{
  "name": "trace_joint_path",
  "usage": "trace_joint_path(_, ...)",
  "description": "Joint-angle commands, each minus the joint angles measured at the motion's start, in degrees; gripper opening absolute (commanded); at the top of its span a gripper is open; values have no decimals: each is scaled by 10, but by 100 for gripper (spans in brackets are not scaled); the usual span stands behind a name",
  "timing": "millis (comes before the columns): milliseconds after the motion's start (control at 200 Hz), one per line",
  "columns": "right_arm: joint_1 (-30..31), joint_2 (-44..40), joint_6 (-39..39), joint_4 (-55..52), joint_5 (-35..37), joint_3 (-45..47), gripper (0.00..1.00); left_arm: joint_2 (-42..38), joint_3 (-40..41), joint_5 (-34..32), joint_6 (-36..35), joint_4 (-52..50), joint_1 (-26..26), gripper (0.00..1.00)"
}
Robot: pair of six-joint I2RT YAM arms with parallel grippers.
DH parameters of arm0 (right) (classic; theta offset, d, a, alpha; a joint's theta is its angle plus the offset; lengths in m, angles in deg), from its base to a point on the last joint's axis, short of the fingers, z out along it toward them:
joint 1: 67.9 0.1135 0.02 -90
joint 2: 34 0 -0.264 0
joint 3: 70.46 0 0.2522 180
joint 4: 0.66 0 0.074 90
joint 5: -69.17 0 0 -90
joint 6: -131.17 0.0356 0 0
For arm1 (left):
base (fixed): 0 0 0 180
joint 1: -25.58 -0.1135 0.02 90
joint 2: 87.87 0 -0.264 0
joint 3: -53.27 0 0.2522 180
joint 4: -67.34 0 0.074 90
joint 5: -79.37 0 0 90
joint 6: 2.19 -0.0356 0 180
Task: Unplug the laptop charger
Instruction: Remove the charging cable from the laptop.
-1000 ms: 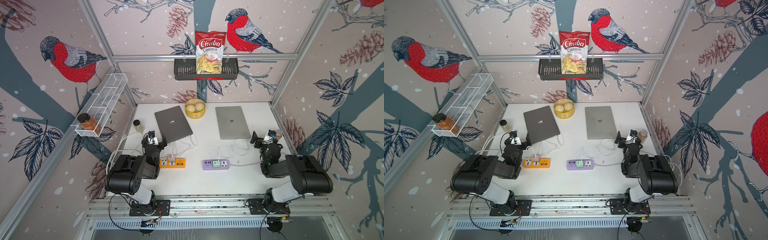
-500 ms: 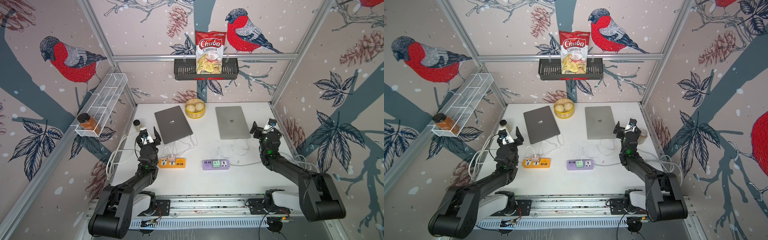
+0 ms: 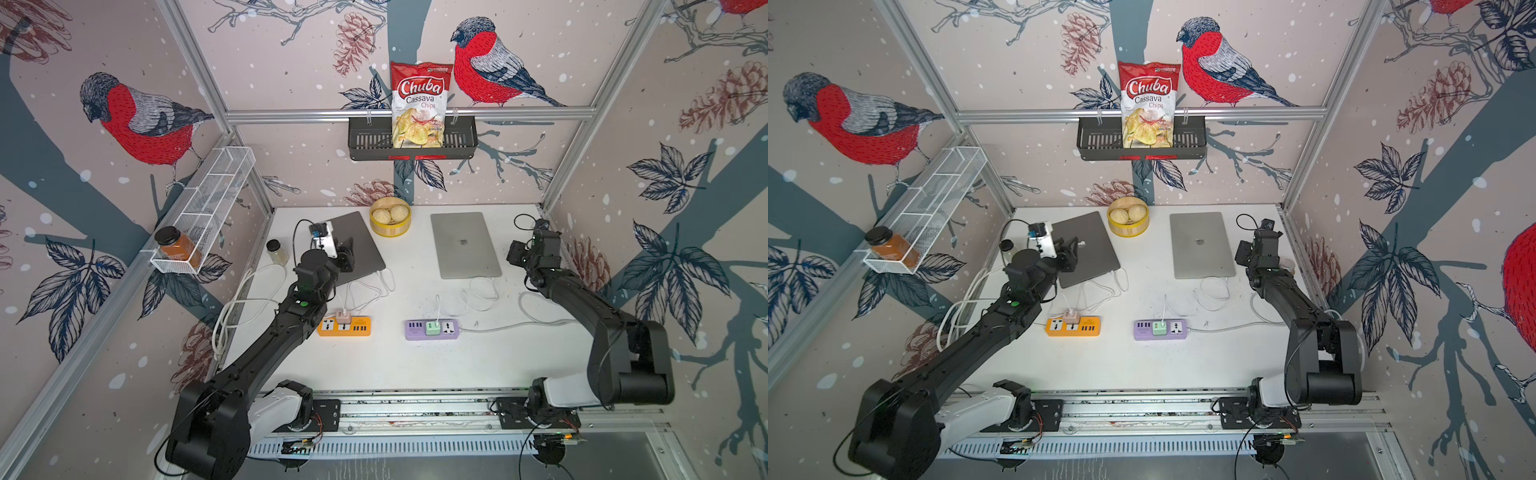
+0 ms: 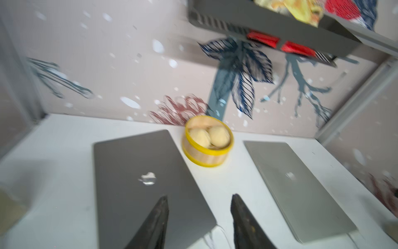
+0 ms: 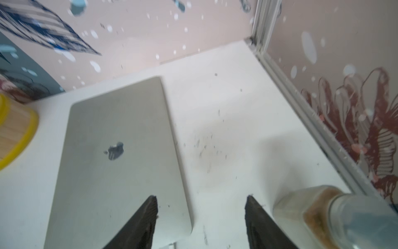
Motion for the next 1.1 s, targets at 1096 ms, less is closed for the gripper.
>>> trace_joint_path(1096, 63, 129, -30, -105, -36, -26, 24, 626, -580, 99, 65, -260, 138, 52)
